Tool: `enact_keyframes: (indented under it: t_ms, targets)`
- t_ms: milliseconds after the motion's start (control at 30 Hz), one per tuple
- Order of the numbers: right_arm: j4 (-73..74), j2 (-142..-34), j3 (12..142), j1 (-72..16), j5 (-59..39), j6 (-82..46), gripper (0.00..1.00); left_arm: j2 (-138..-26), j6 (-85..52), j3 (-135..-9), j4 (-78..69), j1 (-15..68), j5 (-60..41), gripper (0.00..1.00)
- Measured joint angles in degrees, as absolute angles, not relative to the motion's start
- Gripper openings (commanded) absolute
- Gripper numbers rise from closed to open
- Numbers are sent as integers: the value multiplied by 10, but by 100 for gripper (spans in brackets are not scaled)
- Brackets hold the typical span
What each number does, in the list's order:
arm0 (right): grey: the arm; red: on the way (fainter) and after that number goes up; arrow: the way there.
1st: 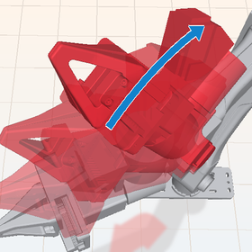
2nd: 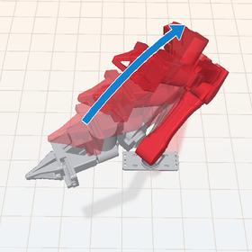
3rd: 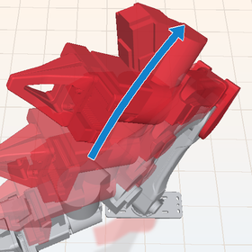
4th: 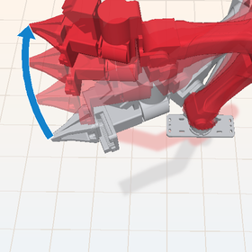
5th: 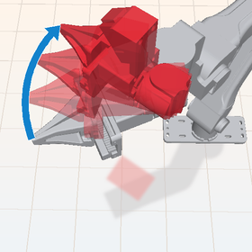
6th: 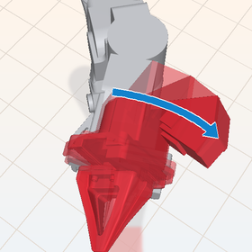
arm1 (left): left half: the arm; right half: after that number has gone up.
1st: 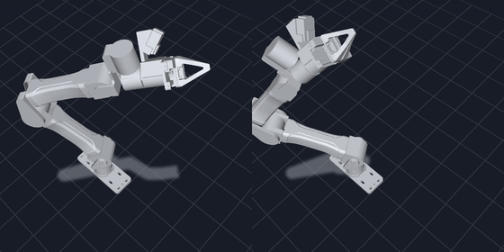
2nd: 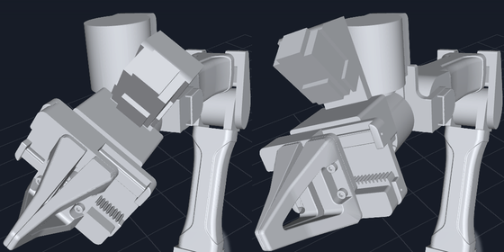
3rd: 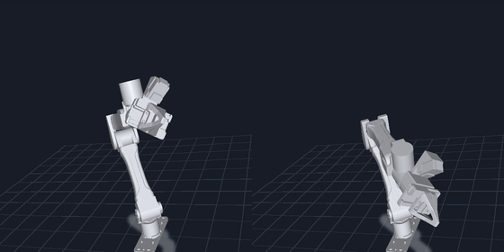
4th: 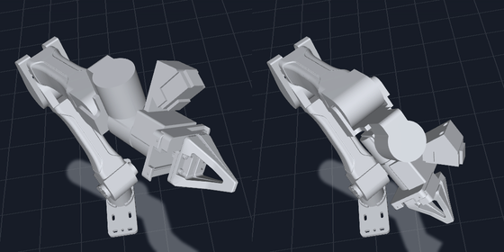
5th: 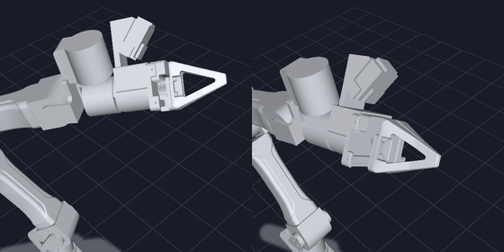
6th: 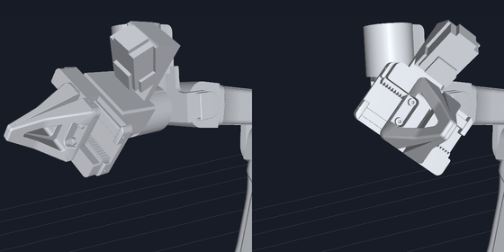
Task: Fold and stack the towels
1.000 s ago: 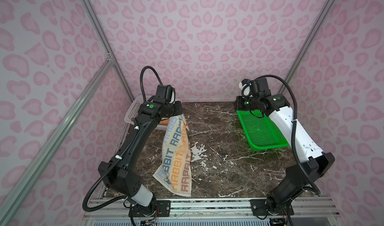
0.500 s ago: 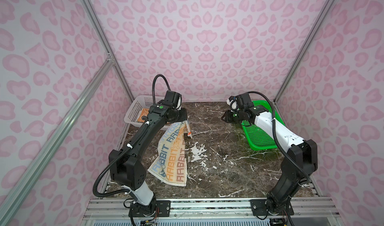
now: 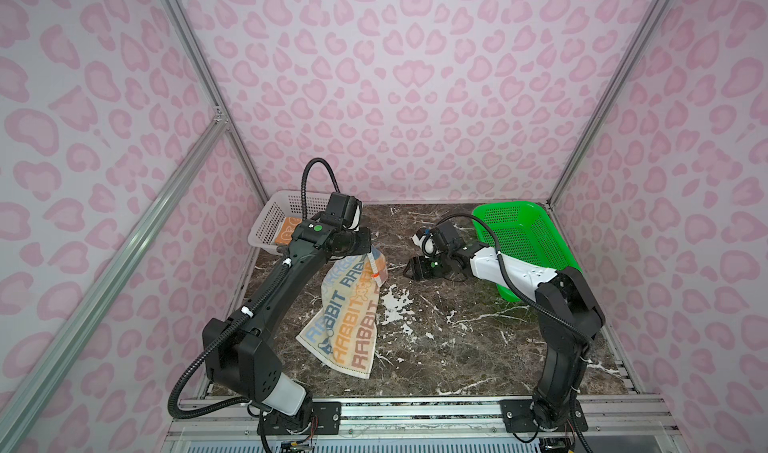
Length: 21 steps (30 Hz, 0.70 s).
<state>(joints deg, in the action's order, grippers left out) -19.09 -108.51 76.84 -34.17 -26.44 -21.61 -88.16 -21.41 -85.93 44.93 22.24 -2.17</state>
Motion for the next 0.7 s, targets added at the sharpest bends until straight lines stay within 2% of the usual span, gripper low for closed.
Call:
enact_keyframes:
  t_ms: [433,600,700]
  targets:
    - [-70,-1144,742,-417,-256,-236,83,-879,-214,-839,448,218,-10,2]
    - [-48,-1172,753,-434,-219,-261,82,-879,-215,-839,441,217,-11,3]
    - [-36,-1187,761,-435,-192,-279,77,-879,-219,-838,434,217,-11,2]
